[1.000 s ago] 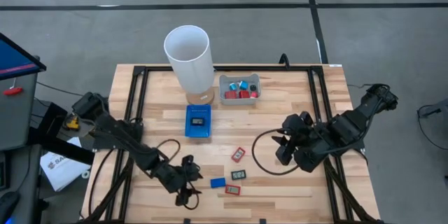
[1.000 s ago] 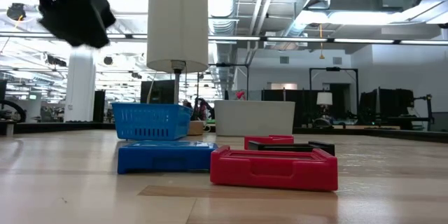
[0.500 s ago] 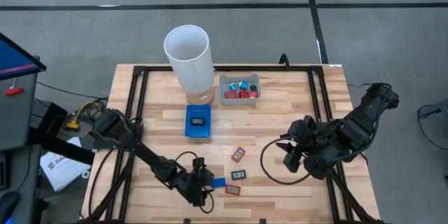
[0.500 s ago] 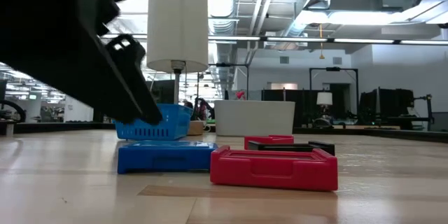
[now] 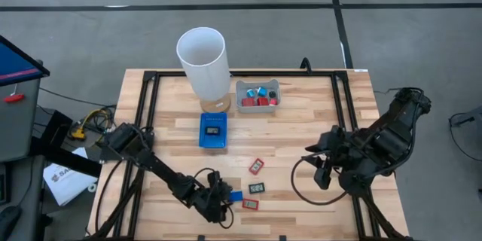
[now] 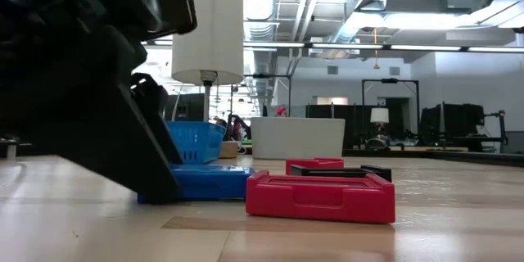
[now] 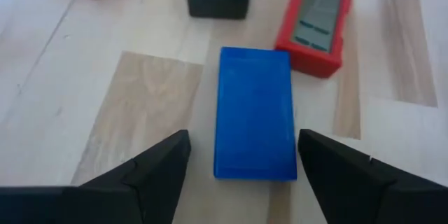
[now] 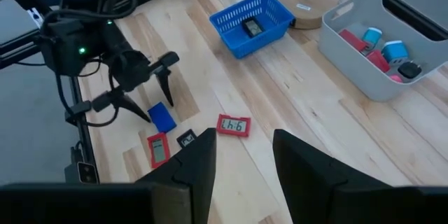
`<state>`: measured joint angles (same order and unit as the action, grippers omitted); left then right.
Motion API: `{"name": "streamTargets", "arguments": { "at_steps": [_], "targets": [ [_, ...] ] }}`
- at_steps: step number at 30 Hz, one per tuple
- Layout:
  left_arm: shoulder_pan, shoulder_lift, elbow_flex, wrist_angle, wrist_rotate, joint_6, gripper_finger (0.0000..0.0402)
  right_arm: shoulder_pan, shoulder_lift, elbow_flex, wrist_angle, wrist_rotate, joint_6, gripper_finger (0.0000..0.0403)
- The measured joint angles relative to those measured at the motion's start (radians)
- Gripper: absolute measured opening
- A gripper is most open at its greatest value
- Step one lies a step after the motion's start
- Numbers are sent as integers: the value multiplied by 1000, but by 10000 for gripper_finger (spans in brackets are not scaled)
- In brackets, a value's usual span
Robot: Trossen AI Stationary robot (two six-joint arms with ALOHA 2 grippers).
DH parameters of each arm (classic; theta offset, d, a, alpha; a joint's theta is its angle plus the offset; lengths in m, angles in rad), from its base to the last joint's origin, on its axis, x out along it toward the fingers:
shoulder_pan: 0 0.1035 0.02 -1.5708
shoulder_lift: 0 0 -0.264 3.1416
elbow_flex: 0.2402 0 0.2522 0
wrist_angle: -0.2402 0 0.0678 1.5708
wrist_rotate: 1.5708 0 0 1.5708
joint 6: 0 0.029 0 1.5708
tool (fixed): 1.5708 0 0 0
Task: Pick & Place Office items
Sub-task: Put the blue digital clock into the blue bin
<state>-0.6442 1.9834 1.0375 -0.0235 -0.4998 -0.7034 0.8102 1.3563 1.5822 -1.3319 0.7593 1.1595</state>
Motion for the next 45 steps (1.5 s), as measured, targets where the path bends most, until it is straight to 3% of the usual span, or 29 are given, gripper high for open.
{"name": "streamTargets", "arguments": {
  "at_steps": [8,14,19,27,33,39,45],
  "targets": [
    [46,-19,-2,-10,10,-85,148,2,0,0,1,5,0,136],
    [112,-130,-4,-25,-99,-10,148,2,0,0,2,29,-4,136],
    [204,-295,-10,-185,-148,112,148,-11,0,0,2,54,-8,136],
    [345,-631,-129,-524,-76,165,151,-43,0,0,2,84,3,136],
    [425,-785,-265,-513,66,77,151,-65,0,0,1,133,51,136],
    [486,-796,-370,-364,152,12,152,-88,0,0,8,141,73,136],
    [528,-788,-422,-333,141,18,155,-124,0,0,8,143,95,136]
  ]
}}
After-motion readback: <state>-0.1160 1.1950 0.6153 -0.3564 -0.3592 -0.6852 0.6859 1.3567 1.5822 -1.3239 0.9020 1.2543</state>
